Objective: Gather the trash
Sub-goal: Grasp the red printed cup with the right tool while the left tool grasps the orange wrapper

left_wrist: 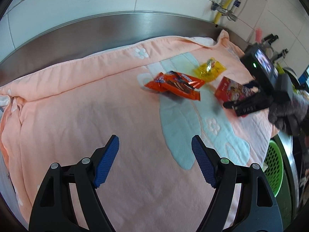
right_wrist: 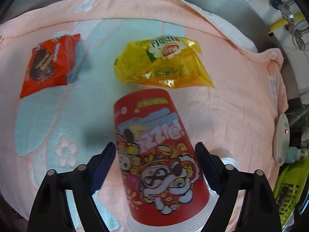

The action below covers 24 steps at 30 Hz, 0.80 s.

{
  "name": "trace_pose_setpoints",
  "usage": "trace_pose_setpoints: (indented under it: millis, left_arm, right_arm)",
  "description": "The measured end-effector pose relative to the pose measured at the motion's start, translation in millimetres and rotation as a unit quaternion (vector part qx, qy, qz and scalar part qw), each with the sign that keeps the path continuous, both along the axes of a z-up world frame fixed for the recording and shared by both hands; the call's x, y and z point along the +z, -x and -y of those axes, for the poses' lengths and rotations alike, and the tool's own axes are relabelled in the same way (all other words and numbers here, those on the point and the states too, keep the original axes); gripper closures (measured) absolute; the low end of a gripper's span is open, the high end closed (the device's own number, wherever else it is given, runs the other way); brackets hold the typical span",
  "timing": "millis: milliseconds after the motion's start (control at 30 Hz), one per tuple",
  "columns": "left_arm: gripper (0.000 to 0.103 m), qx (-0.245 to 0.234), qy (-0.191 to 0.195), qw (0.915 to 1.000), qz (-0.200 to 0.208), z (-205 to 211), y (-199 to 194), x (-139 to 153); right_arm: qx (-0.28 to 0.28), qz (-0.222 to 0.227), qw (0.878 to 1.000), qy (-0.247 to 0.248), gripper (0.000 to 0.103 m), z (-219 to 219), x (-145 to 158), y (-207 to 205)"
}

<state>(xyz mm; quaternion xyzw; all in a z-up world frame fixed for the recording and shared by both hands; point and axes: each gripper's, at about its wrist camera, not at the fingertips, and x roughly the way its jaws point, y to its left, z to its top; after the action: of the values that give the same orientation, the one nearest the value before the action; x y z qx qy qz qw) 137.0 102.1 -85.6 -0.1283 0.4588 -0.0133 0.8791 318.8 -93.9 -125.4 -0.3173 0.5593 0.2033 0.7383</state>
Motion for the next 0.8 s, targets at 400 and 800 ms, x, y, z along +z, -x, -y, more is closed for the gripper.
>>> trace_pose_setpoints:
  millis: [400, 800]
  left_arm:
    - [0.026, 0.087, 0.139, 0.9854, -0.046, -7.7, -87.6, -20.1]
    - [0.049, 0.107, 0.179, 0.9755, -0.07, 7.8, -129.4, -46.1]
  right_arm:
    - [-0.056, 0.024, 0.994, -0.094, 0.031, 50.4, 30.4, 39.8]
    - [-0.132, 0.048, 0.965, -0.219, 0.032, 111.9, 69.6, 125.0]
